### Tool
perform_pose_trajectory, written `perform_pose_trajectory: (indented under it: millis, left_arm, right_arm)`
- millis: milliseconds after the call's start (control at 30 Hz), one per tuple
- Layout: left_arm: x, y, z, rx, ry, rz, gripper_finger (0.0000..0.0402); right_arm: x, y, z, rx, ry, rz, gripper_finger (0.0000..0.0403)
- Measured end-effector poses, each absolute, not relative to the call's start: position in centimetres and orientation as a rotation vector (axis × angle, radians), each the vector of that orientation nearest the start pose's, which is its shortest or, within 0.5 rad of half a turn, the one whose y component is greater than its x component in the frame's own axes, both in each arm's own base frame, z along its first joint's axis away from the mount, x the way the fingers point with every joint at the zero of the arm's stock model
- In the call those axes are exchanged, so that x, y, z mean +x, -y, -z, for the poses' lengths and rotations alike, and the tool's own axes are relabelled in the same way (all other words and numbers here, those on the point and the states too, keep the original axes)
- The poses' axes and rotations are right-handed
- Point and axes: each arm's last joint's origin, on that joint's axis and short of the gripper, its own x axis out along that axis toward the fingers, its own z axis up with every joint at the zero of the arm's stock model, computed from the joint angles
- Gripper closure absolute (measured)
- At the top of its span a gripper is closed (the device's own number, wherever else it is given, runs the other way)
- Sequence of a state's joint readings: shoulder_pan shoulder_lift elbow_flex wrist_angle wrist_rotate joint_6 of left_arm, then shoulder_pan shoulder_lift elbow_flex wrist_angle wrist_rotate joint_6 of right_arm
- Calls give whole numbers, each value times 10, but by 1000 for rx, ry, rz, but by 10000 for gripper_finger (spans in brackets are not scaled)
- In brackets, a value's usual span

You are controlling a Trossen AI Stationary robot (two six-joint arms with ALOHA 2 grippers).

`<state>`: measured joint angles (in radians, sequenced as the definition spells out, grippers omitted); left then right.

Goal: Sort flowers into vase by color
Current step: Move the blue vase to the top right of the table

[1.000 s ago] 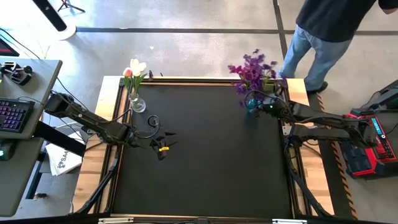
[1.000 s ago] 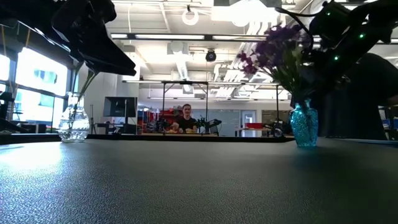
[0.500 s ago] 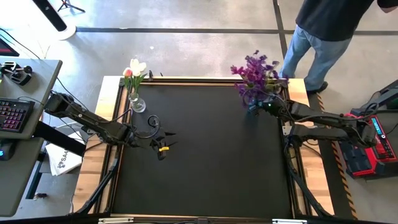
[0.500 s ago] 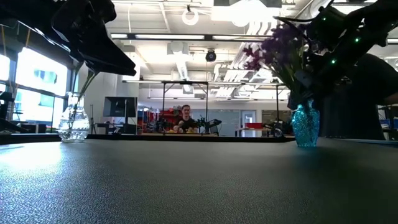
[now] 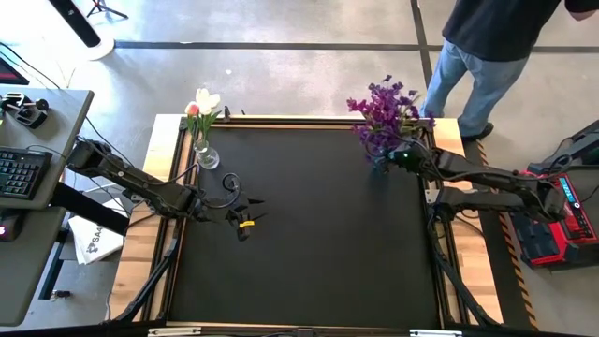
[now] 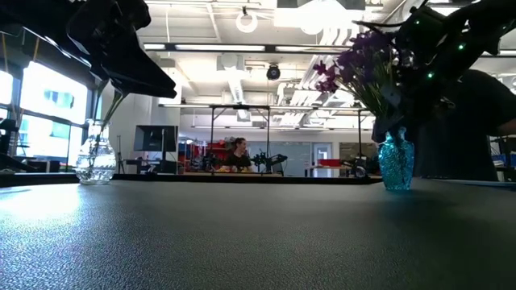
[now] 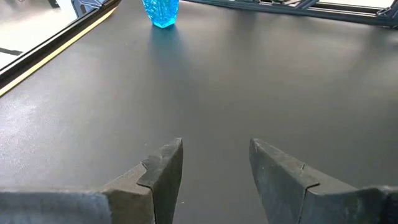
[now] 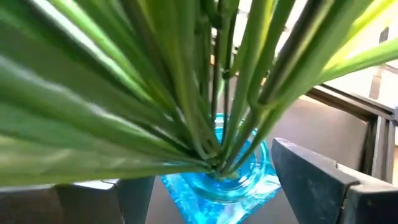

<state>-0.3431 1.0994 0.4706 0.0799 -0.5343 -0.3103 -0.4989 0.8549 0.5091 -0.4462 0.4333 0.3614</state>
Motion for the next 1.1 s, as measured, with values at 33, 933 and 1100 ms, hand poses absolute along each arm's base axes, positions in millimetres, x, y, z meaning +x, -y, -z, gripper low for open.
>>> perform_pose_trajectory:
  millis: [33, 933, 1100]
  left_arm:
    - [205, 58, -195, -70, -462, -260, 229]
    - [205, 58, -195, -70, -462, -261, 229]
    - [205, 58, -195, -70, -462, -261, 229]
  right_arm:
    - [138, 90, -208, 343, -659, 1025, 116]
    - [139, 92, -207, 305, -682, 1046, 252]
    - [134, 90, -215, 293, -620, 1057, 254]
